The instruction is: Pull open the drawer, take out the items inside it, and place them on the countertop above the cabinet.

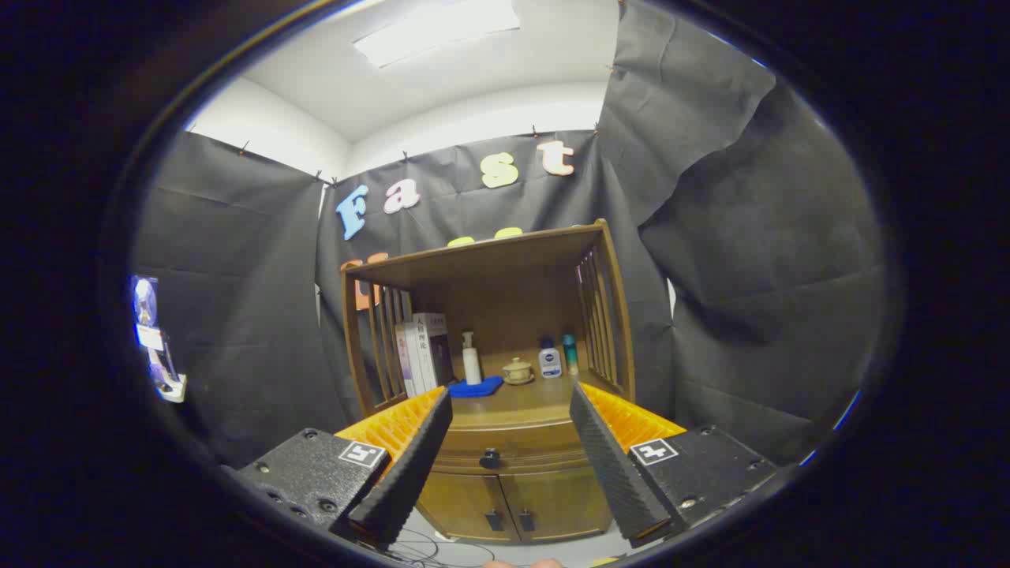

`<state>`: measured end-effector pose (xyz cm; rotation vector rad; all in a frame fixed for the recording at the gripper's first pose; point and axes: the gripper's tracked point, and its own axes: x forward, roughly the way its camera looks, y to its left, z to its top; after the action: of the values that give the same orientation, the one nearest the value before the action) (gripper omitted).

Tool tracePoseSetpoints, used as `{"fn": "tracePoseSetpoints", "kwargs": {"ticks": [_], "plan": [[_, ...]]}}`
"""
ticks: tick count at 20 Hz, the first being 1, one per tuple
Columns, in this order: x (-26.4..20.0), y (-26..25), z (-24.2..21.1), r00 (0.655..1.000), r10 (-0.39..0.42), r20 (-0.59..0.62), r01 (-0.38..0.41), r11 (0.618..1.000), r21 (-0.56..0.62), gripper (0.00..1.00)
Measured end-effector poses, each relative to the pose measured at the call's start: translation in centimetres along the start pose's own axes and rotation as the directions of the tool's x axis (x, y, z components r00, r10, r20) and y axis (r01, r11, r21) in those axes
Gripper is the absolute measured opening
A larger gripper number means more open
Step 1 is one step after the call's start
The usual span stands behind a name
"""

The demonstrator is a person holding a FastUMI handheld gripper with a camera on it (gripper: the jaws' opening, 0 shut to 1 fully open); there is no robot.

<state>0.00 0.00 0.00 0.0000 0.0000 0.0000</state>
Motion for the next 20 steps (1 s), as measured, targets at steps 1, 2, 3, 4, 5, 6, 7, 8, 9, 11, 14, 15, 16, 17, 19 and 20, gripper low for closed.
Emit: {"fn": "tracePoseSetpoints", "kwargs": {"ticks": [1,2,3,4,5,6,7,8,9,11,14,15,16,17,19,20], "plan": [[0.1,0.1,-0.1,1.0,0.002,-0.005,-0.002,1.0,0.002,0.98],[0.2,0.2,-0.3,1.0,0.004,-0.008,-0.004,1.0,0.005,0.98],[0.4,0.1,-0.3,1.0,0.001,-0.012,-0.001,1.0,0.007,0.98],[0.5,0.0,-0.5,1.0,-0.001,-0.013,0.001,1.0,0.008,0.98],[0.6,0.1,-0.4,1.0,-0.004,-0.013,0.004,1.0,0.009,0.98],[0.6,0.2,-0.4,1.0,-0.004,-0.009,0.004,1.0,0.011,0.98],[0.8,0.2,-0.4,1.0,-0.005,-0.008,0.005,1.0,0.01,0.98],[1.0,0.2,-0.6,1.0,-0.007,-0.01,0.007,1.0,0.007,0.98],[1.2,0.2,-0.8,1.0,-0.008,-0.016,0.008,1.0,0.004,0.98],[1.6,0.4,-1.2,1.0,-0.007,-0.027,0.007,1.0,-0.004,0.98],[2.3,0.4,-1.5,0.999,-0.011,-0.033,0.01,1.0,-0.017,0.98],[2.6,0.5,-1.7,0.999,-0.016,-0.037,0.016,1.0,-0.021,0.98],[3.1,0.5,-2.2,0.999,-0.025,-0.044,0.024,0.999,-0.026,0.98],[3.7,0.6,-2.7,0.998,-0.031,-0.05,0.029,0.999,-0.029,0.98],[5.0,1.1,-3.6,0.998,-0.035,-0.058,0.034,0.999,-0.031,0.98],[5.6,1.3,-4.3,0.997,-0.033,-0.067,0.031,0.999,-0.033,0.98]]}}
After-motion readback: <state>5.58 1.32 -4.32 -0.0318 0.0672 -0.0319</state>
